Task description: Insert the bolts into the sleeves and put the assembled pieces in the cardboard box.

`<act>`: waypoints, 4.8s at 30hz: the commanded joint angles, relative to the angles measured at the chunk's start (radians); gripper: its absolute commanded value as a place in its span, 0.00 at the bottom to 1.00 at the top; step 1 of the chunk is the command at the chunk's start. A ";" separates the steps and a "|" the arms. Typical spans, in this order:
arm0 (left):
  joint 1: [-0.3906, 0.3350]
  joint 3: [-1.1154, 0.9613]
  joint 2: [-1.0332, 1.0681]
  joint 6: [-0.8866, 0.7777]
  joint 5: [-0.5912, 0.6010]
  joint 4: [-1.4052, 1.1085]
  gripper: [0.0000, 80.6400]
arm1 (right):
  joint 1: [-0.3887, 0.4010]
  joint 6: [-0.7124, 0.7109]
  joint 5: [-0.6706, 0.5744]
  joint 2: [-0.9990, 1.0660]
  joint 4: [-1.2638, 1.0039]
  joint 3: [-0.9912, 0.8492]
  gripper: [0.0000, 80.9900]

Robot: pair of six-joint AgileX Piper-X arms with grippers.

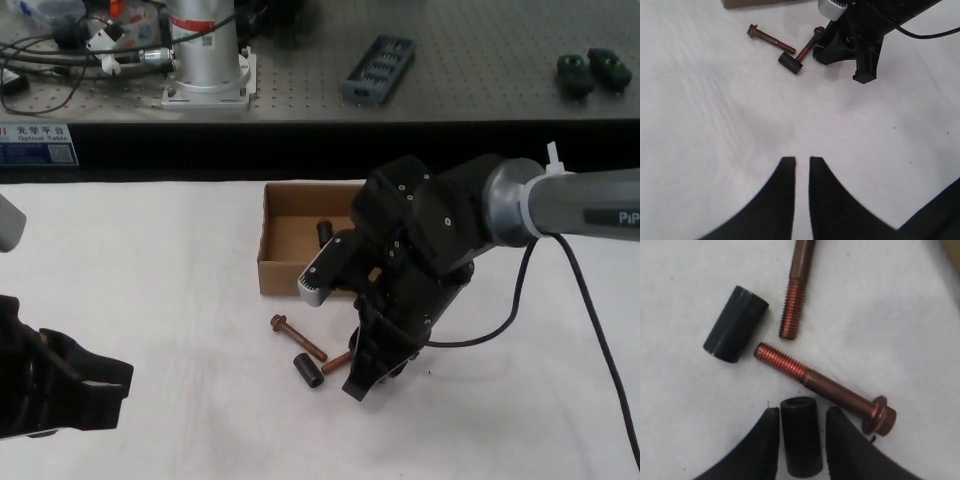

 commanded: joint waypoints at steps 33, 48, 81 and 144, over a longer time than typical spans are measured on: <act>0.002 -0.025 0.050 0.070 0.027 0.000 0.10 | 0.002 0.256 -0.066 -0.321 0.125 -0.001 0.04; -0.121 -0.265 0.441 0.263 -0.006 0.000 0.10 | 0.002 0.413 -0.066 -0.798 0.006 0.475 0.04; -0.311 -0.933 1.194 0.513 -0.258 0.165 0.37 | 0.002 0.720 0.024 -1.631 0.238 0.801 0.04; -0.329 -1.006 1.388 0.504 -0.292 0.102 0.01 | 0.002 0.720 0.025 -1.631 0.254 0.799 0.04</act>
